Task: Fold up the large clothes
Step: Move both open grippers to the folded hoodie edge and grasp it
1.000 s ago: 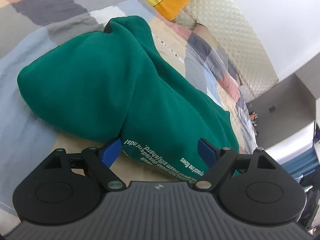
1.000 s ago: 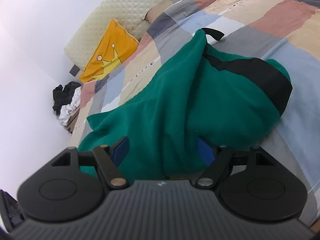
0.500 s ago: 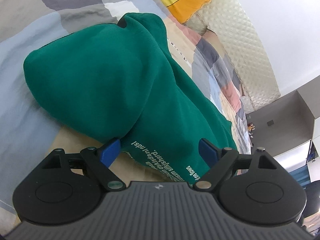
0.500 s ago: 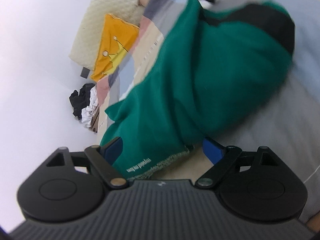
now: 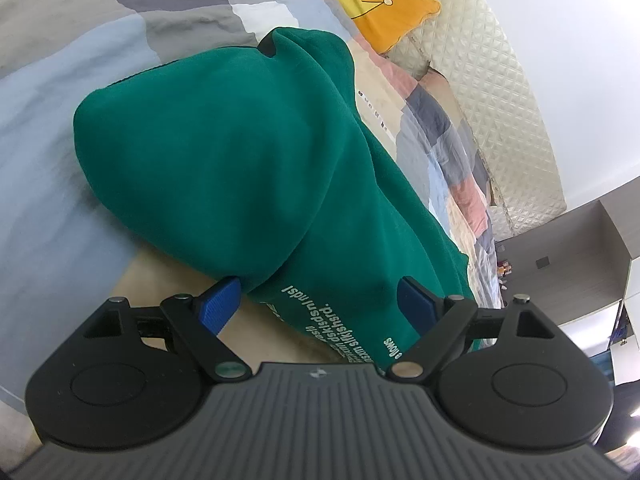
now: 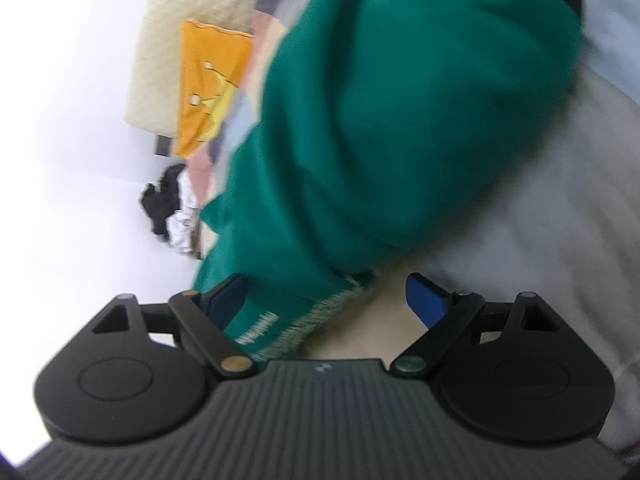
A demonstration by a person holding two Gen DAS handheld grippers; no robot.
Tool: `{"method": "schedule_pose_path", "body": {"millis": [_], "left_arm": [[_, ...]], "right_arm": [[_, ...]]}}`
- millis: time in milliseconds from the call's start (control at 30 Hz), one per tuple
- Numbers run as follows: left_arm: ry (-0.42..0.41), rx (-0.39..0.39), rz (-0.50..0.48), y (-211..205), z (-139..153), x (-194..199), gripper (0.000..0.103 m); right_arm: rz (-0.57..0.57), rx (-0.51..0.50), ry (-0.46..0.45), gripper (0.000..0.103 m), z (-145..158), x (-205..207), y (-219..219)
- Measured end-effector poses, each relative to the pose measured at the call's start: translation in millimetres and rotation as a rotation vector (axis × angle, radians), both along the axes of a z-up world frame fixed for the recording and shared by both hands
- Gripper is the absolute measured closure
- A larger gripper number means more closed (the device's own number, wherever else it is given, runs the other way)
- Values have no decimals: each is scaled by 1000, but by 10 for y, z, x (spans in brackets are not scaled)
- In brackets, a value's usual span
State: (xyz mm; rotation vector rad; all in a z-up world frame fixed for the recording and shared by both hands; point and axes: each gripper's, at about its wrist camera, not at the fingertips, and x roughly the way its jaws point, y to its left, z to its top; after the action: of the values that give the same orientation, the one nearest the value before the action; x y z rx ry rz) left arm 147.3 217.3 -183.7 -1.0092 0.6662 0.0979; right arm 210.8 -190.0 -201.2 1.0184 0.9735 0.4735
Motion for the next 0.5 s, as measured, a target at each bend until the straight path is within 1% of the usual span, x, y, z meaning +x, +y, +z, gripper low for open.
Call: {"method": "schedule_pose_path", "body": {"millis": [100,167,200,333,500], "left_arm": [[3,-12,4,14,-19,-7,15],[3,-25,11,27,-35,-21,15],[1,-34,13,30,-51,-26,15],[5,-80,31,76,-118,-31,15],[-1,-176,73,166,-226,-52,15]], "right_arm": [[-26,-1,9,12,-28,64,4],[-40,49,42,0,-101,126,10],[-59,75,69,0,-143,165,14],[-89,137,107,0,-249,287,29],[-231,216,134,0,-349,258,-199]]}}
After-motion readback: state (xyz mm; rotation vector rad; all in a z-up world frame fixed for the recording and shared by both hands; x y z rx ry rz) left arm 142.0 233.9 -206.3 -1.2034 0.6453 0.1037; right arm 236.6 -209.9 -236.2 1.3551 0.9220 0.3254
